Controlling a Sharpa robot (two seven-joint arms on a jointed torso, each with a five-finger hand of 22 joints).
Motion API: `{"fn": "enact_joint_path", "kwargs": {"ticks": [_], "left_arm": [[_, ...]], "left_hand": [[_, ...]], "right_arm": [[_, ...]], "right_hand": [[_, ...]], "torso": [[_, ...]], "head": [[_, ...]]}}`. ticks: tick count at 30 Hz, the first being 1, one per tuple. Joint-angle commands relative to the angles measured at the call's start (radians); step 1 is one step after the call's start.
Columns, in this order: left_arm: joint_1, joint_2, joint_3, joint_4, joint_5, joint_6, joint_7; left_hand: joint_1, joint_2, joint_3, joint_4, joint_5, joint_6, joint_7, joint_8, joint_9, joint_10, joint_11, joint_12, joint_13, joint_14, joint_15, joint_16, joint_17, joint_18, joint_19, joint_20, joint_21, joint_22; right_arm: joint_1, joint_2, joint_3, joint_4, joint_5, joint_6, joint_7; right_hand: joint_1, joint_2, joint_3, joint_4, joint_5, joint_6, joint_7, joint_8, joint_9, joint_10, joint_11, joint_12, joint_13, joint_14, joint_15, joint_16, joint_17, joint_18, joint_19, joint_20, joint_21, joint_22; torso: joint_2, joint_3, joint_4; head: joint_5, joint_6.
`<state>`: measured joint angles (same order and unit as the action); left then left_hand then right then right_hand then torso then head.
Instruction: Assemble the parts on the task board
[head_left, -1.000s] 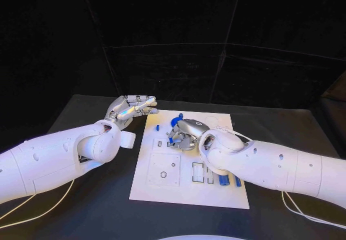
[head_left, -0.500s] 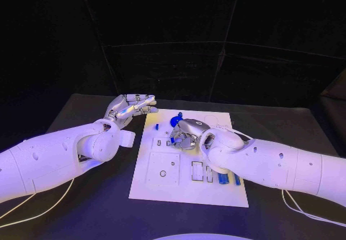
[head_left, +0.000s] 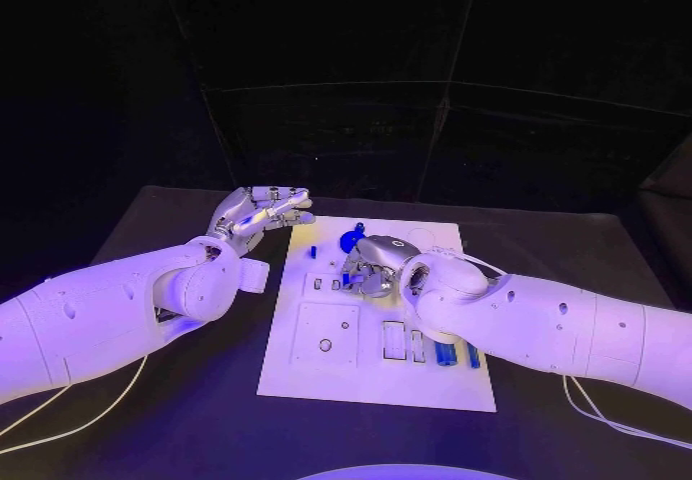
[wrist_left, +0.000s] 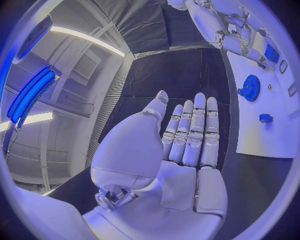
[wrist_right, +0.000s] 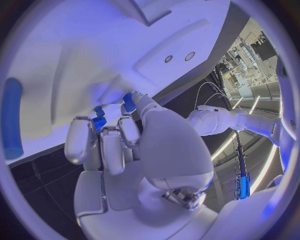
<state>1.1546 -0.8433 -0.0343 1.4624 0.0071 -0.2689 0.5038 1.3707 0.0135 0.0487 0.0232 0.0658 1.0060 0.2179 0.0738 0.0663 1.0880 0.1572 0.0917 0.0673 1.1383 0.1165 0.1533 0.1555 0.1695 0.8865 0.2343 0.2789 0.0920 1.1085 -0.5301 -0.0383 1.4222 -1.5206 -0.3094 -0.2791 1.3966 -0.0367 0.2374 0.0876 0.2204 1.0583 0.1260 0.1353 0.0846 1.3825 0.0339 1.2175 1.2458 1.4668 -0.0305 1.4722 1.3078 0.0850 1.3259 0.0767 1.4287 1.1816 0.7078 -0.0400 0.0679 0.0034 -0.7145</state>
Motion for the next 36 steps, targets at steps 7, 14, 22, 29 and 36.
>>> {"fn": "enact_joint_path", "kwargs": {"ticks": [7,14,22,29,36], "left_arm": [[0.002,0.002,0.001,0.0,0.002,0.012,0.004],[0.002,0.002,0.001,0.0,0.002,0.012,0.004],[0.002,0.002,0.001,-0.001,0.002,0.012,0.004],[0.002,0.001,0.001,-0.001,0.002,0.012,0.002],[0.002,0.001,0.001,-0.001,0.002,0.012,0.001]], "left_hand": [[-0.002,0.01,0.002,-0.005,-0.002,0.003,0.002,-0.005,-0.001,0.005,0.005,-0.005,-0.001,0.007,0.001,-0.004,0.001,0.015,0.005,0.0,-0.005,-0.001],[-0.002,0.01,0.002,-0.005,-0.002,0.003,0.002,-0.005,-0.001,0.005,0.005,-0.005,-0.001,0.007,0.001,-0.004,0.001,0.015,0.005,0.0,-0.005,-0.001],[-0.002,0.01,0.002,-0.005,-0.002,0.003,0.002,-0.005,-0.001,0.005,0.005,-0.005,-0.001,0.007,0.001,-0.004,0.001,0.015,0.005,0.0,-0.005,-0.001],[-0.002,0.011,0.002,-0.005,-0.002,0.003,0.002,-0.005,-0.001,0.005,0.005,-0.006,-0.001,0.007,0.001,-0.005,0.001,0.015,0.006,0.0,-0.006,-0.001],[-0.002,0.011,0.002,-0.005,-0.002,0.003,0.002,-0.005,-0.001,0.005,0.005,-0.006,-0.001,0.007,0.001,-0.005,0.001,0.015,0.006,0.0,-0.006,-0.001]], "right_arm": [[-0.006,-0.002,-0.005,0.004,-0.011,0.054,-0.028],[-0.006,-0.002,-0.005,0.005,-0.014,0.054,-0.035],[-0.006,-0.001,-0.005,0.004,-0.015,0.045,-0.043],[-0.006,0.001,-0.005,0.003,-0.015,0.031,-0.046],[-0.006,0.002,-0.005,0.003,-0.015,0.016,-0.056]], "right_hand": [[-0.026,-0.018,0.0,0.001,0.0,-0.002,-0.001,-0.009,-0.006,-0.014,0.004,-0.02,-0.012,0.06,-0.003,-0.01,0.044,-0.004,-0.004,0.002,-0.001,-0.007],[-0.05,-0.04,-0.011,0.007,0.014,-0.028,0.009,-0.026,-0.012,-0.027,0.012,-0.04,-0.029,0.058,0.004,-0.016,0.034,-0.002,-0.011,0.007,-0.007,-0.018],[-0.076,-0.053,-0.03,0.019,0.002,-0.05,0.015,-0.038,-0.015,-0.033,0.018,-0.052,-0.038,0.057,0.009,-0.019,0.032,-0.001,-0.014,0.013,-0.01,-0.024],[-0.084,-0.061,-0.046,0.024,-0.001,-0.085,0.023,-0.055,-0.018,-0.053,0.025,-0.08,-0.061,0.056,0.015,-0.022,0.027,0.001,-0.02,0.018,-0.015,-0.033],[-0.108,-0.071,-0.081,0.043,-0.042,-0.112,0.028,-0.063,-0.017,-0.064,0.032,-0.095,-0.076,0.056,0.021,-0.025,0.024,0.002,-0.022,0.024,-0.018,-0.038]], "torso": [[0.0,-0.0006,0.0003],[0.0,-0.0004,-0.0003],[0.0,-0.0003,0.0007],[0.0,-0.0004,0.0007],[0.001,-0.0004,0.0005]], "head": [[-0.002,-0.001],[-0.002,-0.001],[-0.003,0.001],[-0.003,0.001],[-0.004,0.0]]}}
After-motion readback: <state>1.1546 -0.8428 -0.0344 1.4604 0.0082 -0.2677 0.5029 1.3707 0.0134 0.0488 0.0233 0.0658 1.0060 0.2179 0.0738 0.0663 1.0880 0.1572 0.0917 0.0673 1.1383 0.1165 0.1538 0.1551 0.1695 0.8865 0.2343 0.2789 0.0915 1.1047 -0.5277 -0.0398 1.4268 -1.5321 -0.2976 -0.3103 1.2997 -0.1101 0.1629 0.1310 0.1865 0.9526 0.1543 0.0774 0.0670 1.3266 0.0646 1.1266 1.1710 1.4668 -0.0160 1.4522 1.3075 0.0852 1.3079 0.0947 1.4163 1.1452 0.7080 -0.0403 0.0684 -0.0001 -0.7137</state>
